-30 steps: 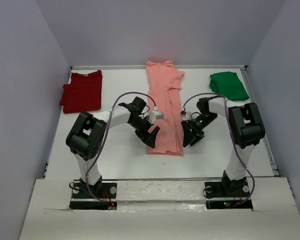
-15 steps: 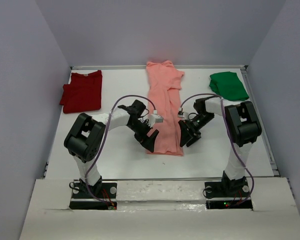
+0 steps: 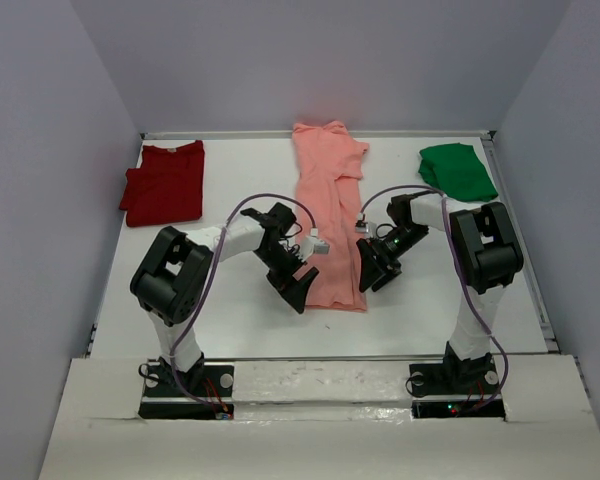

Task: Fold and stack the t-shirts
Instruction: Grab the bottom of the folded rectangular tshirt with both arms

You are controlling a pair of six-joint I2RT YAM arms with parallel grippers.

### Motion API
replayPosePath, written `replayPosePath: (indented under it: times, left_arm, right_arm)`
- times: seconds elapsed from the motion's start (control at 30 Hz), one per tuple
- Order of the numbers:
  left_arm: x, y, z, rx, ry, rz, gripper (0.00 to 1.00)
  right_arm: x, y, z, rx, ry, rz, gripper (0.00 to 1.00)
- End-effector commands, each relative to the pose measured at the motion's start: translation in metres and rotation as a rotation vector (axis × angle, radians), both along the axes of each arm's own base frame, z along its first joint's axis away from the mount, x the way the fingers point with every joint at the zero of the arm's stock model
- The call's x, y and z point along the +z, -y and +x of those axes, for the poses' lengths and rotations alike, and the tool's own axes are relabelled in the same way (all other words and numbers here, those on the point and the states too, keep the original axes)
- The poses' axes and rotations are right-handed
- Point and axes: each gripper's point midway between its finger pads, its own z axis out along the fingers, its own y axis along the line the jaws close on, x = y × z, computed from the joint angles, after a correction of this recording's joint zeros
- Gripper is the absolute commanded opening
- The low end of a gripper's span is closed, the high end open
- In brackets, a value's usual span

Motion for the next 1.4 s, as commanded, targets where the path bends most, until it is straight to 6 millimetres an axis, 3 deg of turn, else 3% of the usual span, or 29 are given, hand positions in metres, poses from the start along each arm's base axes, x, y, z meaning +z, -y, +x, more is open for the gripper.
replayPosePath:
  times: [0.0,0.17,0.3,0.47,0.6,0.73,0.87,1.0,1.1,1.13,1.2,1.37]
  left_arm:
    - [0.004,0.003,-0.013,-0.053,-0.036,0.001,0.99]
    - [-0.005,0.010,-0.025,-0.060,-0.085,-0.030,0.98]
    - [-0.014,0.011,-0.033,-0.079,-0.124,-0.024,0.80]
    - [-0.021,0.009,-0.036,-0.078,-0.153,-0.005,0.78]
    - [-0.025,0.008,-0.036,-0.080,-0.162,0.003,0.55]
    - [-0.024,0.008,-0.036,-0.079,-0.150,0.010,0.20]
    - [-0.023,0.007,-0.032,-0.074,-0.117,0.026,0.00]
    - [-0.013,0.008,-0.028,-0.088,-0.094,0.025,0.00]
    - [0.002,0.011,-0.023,-0.101,-0.049,0.000,0.62]
    - [0.006,0.012,-0.022,-0.104,-0.041,-0.008,0.67]
    - [0.013,0.011,-0.020,-0.106,-0.019,-0.010,0.75]
    - [0.014,0.008,-0.016,-0.095,0.009,0.013,0.73]
  right_arm:
    - [0.005,-0.008,0.000,0.005,0.012,0.065,1.00]
    - [0.005,-0.009,0.000,0.007,0.003,0.068,0.98]
    - [0.009,-0.007,0.001,0.016,0.011,0.060,0.98]
    - [0.019,-0.008,0.004,0.018,0.040,0.072,0.98]
    - [0.023,-0.009,0.002,0.016,0.039,0.083,0.98]
    - [0.021,-0.007,-0.004,0.030,0.023,0.082,0.97]
    - [0.020,-0.006,-0.007,0.035,0.013,0.081,0.97]
    - [0.025,-0.006,-0.009,0.047,-0.002,0.094,0.97]
    - [0.027,-0.005,-0.008,0.061,-0.007,0.093,0.97]
    - [0.027,-0.005,-0.008,0.062,-0.010,0.090,0.97]
    - [0.027,-0.005,-0.006,0.064,-0.004,0.086,0.97]
    - [0.029,-0.007,-0.001,0.058,0.000,0.098,0.97]
